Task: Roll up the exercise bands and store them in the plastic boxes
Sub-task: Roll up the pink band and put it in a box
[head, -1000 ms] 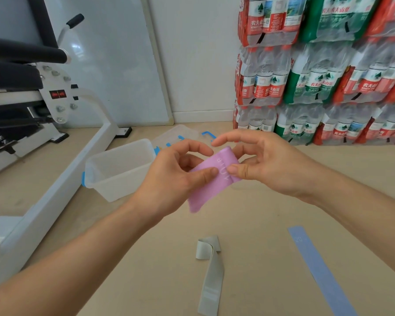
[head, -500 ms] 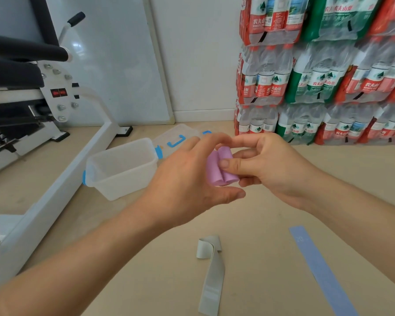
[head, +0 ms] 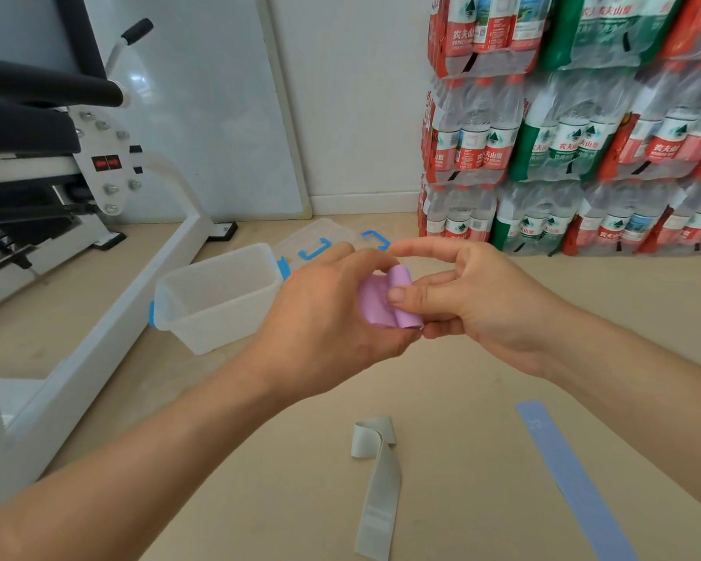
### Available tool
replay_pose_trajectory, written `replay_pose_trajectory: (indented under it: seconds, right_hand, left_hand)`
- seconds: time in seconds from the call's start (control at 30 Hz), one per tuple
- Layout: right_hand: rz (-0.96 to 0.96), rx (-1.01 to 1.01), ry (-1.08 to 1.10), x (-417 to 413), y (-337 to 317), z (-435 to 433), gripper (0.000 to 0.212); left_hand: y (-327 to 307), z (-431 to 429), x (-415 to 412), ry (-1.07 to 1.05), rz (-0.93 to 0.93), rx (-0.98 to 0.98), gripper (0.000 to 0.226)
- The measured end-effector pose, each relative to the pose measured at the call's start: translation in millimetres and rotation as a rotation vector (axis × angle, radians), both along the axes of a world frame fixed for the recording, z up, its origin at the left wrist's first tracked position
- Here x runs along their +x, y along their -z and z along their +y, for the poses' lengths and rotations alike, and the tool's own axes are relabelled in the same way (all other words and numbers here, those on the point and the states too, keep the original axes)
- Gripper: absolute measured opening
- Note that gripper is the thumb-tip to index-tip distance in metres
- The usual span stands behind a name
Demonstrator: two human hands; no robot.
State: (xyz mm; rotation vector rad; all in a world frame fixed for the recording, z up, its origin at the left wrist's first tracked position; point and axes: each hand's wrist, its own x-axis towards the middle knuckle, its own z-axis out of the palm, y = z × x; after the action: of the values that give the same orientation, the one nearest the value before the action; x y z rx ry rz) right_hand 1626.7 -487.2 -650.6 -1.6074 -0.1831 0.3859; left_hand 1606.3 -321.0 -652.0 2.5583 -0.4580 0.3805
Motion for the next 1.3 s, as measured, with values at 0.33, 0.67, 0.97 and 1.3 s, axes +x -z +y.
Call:
replay_pose_trajectory:
  seconds: [0.33, 0.67, 0.97, 1.3]
  right_hand:
    - [-0.075, -0.121, -0.038, 3, -3, -5, 0.027]
    - [-0.191, -0.272, -0.119, 2, -6, -5, 0.040]
    - [-0.191, -0.260, -0.153, 1, -8, -8, 0.025]
    - [-0.001, 0.021, -0.060, 9, 0, -13, 0.009]
  left_hand:
    - [-5, 2, -3, 0.095, 0.393, -0.300, 0.045]
    - [-1, 4, 2, 0.056, 0.715, -0.676, 0.035]
    - [3, 6, 6, 0.024, 0.685, -0.860, 0.035]
    - [5, 5, 8, -0.051, 0.650, -1.065, 0.019]
